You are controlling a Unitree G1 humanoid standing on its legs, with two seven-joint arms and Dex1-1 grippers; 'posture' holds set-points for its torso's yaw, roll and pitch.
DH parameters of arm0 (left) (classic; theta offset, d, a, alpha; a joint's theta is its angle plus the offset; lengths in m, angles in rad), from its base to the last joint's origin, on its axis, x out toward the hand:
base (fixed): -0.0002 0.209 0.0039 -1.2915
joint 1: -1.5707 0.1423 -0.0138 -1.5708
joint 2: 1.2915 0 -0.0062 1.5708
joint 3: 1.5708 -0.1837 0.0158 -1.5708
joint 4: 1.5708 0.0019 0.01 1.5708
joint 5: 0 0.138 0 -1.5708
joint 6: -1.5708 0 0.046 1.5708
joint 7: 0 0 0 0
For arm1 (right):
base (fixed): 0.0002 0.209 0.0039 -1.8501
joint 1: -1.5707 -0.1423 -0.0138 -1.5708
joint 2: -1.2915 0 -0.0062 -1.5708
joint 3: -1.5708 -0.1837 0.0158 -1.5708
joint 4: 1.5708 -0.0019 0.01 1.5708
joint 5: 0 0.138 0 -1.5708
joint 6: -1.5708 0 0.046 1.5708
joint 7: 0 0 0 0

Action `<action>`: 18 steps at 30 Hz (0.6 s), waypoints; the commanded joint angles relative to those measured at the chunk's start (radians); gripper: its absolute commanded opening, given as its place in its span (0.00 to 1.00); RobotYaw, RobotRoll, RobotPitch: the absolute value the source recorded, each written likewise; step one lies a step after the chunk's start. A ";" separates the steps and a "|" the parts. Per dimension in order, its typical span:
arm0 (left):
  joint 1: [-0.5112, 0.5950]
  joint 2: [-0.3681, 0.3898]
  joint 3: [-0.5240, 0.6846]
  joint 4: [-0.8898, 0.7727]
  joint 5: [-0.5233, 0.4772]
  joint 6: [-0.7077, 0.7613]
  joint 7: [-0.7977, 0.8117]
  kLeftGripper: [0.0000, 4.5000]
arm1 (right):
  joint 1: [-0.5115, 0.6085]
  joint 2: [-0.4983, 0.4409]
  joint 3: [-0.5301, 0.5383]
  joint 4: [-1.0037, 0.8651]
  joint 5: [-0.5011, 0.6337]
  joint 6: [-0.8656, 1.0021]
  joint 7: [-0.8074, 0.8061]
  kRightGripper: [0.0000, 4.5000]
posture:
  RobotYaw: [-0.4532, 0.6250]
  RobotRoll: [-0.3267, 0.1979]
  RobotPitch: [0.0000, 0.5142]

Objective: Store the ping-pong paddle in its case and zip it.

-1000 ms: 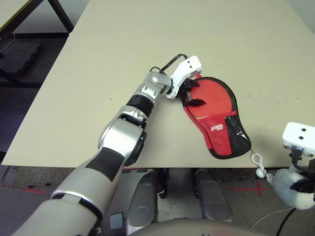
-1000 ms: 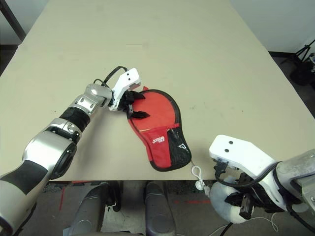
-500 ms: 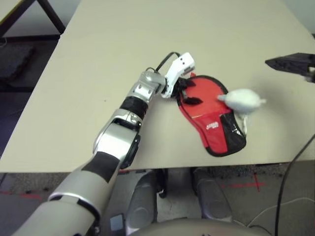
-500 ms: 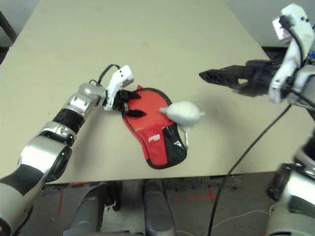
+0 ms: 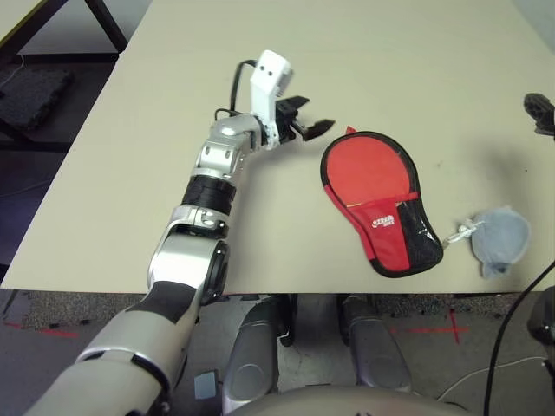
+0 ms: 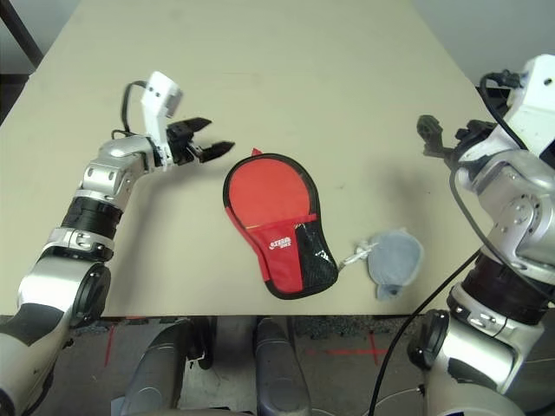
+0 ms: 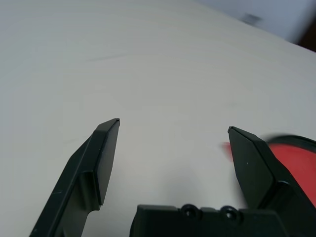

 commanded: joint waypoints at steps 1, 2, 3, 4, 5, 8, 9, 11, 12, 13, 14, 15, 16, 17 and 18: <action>0.087 0.011 0.049 -0.034 -0.008 -0.060 0.112 1.00 | 0.038 0.013 -0.042 0.056 -0.005 -0.130 -0.013 0.99 | 0.32 0.62 0.43; 0.112 0.015 0.057 -0.042 -0.006 -0.075 0.137 1.00 | 0.048 0.014 -0.048 0.073 -0.004 -0.154 -0.012 0.99 | 0.32 0.62 0.44; 0.139 0.019 0.062 -0.051 -0.004 -0.087 0.157 1.00 | 0.057 0.017 -0.053 0.086 0.002 -0.174 -0.008 0.99 | 0.32 0.62 0.44; 0.155 0.021 0.061 -0.057 -0.002 -0.096 0.169 1.00 | 0.063 0.017 -0.055 0.094 0.006 -0.189 -0.006 0.99 | 0.32 0.62 0.44; 0.174 0.022 0.063 -0.064 -0.003 -0.098 0.183 1.00 | 0.070 0.021 -0.061 0.100 0.011 -0.201 -0.008 0.99 | 0.32 0.62 0.44; 0.246 0.021 0.066 -0.080 0.004 -0.138 0.229 1.00 | 0.090 0.034 -0.081 0.156 0.048 -0.252 0.015 0.99 | 0.32 0.62 0.45; 0.259 0.021 0.067 -0.081 0.004 -0.152 0.243 1.00 | 0.094 0.037 -0.086 0.174 0.057 -0.272 0.023 0.99 | 0.32 0.62 0.45; 0.271 0.019 0.064 -0.066 0.013 -0.188 0.278 1.00 | 0.097 0.025 -0.085 0.226 0.071 -0.319 0.054 0.99 | 0.33 0.62 0.46; 0.275 0.016 0.064 -0.063 0.013 -0.202 0.295 1.00 | 0.099 0.013 -0.081 0.254 0.081 -0.333 0.081 0.99 | 0.33 0.62 0.46; 0.279 0.016 0.065 -0.060 0.016 -0.218 0.315 1.00 | 0.097 0.003 -0.083 0.283 0.087 -0.355 0.099 0.99 | 0.33 0.62 0.46; 0.280 0.015 0.066 -0.057 0.019 -0.235 0.336 1.00 | 0.095 -0.016 -0.078 0.315 0.091 -0.371 0.126 0.99 | 0.33 0.62 0.47; 0.281 0.016 0.067 -0.053 0.021 -0.248 0.354 1.00 | 0.090 -0.029 -0.080 0.344 0.098 -0.385 0.144 0.99 | 0.34 0.62 0.47; 0.280 0.016 0.067 -0.048 0.022 -0.260 0.371 1.00 | 0.084 -0.043 -0.083 0.370 0.100 -0.408 0.155 0.99 | 0.34 0.62 0.47; 0.280 0.014 0.069 -0.047 0.021 -0.269 0.388 1.00 | 0.080 -0.064 -0.080 0.391 0.095 -0.440 0.170 0.99 | 0.34 0.62 0.48; 0.284 0.016 0.070 -0.051 0.023 -0.280 0.407 1.00 | 0.076 -0.082 -0.074 0.399 0.092 -0.478 0.190 0.99 | 0.34 0.62 0.48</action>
